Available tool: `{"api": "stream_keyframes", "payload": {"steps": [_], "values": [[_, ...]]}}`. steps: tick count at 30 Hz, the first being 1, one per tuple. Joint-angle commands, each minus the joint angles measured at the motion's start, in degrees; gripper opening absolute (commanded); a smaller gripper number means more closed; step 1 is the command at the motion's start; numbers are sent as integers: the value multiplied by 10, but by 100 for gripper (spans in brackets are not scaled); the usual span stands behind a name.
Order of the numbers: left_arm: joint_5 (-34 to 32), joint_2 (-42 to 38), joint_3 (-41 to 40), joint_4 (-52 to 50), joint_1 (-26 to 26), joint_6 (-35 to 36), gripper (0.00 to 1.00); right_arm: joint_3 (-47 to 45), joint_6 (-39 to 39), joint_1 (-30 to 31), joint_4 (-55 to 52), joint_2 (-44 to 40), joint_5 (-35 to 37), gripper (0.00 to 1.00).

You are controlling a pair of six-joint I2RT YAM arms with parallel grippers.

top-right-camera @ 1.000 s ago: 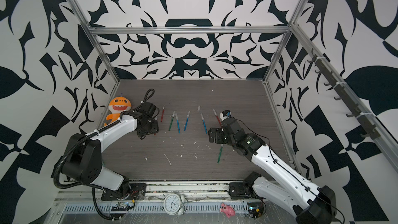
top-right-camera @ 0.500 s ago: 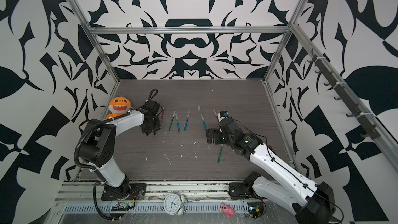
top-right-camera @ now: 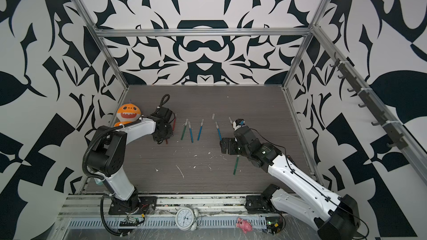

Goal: Remove protective caps from carving knives
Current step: Pick up the carving knife from the center of the board.

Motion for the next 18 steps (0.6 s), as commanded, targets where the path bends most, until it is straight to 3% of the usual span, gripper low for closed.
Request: {"api": "stream_keyframes", "payload": {"steps": [1, 5, 11, 18], "values": [[11, 17, -26, -11, 1, -5, 10, 1, 12, 6, 21, 1, -2, 99], [21, 1, -29, -13, 1, -4, 0, 2, 14, 8, 27, 10, -5, 99], [35, -47, -32, -26, -9, 1, 0, 10, 24, 10, 51, 37, -36, 99], [52, -152, -55, -46, -67, 30, 0, 46, 39, 9, 93, 90, -97, 100]]}}
